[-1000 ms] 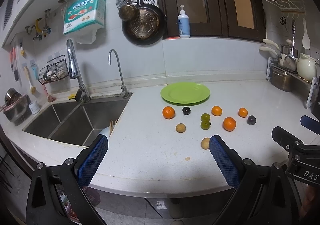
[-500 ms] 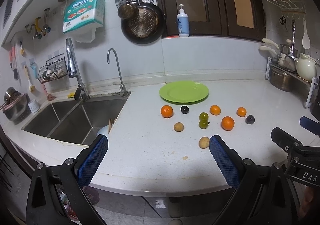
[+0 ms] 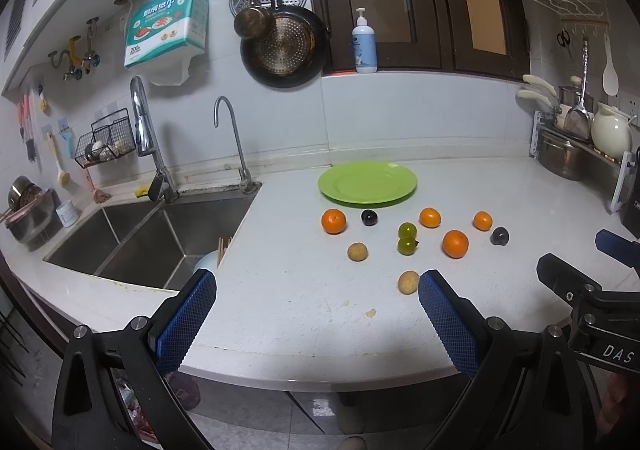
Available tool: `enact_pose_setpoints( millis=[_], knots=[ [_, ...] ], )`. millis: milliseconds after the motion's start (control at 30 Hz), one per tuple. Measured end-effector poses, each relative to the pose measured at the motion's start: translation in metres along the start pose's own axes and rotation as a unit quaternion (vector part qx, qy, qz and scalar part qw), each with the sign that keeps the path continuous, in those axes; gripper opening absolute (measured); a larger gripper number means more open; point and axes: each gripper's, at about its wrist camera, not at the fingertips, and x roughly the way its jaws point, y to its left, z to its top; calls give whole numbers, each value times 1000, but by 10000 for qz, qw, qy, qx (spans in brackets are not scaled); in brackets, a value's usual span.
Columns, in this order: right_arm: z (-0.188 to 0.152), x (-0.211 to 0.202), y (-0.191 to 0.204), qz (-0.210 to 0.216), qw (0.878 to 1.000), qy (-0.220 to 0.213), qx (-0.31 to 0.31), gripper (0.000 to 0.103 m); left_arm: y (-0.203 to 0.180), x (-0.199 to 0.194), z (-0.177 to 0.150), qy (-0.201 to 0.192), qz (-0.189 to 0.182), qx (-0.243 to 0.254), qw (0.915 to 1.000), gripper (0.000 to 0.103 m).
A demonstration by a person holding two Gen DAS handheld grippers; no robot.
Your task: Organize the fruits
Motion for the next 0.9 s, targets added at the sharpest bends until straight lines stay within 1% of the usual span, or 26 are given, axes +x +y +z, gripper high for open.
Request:
enact_pose_setpoints(
  millis=[167,233,333,400,533,633,733,833,900],
  knots=[
    [-2,4,9,116,9999,-5,-61,102,4,6,1,-91,-117,118,9998,103],
    [-2,7,13,137,9999,2,-93,102,5,10,3,-144,-180,177,9996,100],
    [0,12,19,125,9998,-19,-142,102,8,22,8,-180,-393,268,9987,97],
    [1,18,24,125,9998,-30,-153,102,10,33,11,-190,-551,358,9977,94],
    [5,34,38,92,9998,48,-180,100,15,59,19,-92,-833,580,9948,88],
    [5,51,47,57,9997,174,-143,97,19,85,24,68,-1104,758,9910,86],
    [6,73,57,33,9993,371,-52,92,17,107,25,199,-1301,1082,9854,78],
    [6,91,62,-17,9986,533,34,86,15,131,26,307,-1540,1419,9773,70],
    [5,104,66,-53,9977,663,145,82,15,143,25,364,-1655,1578,9728,67]
  ],
)
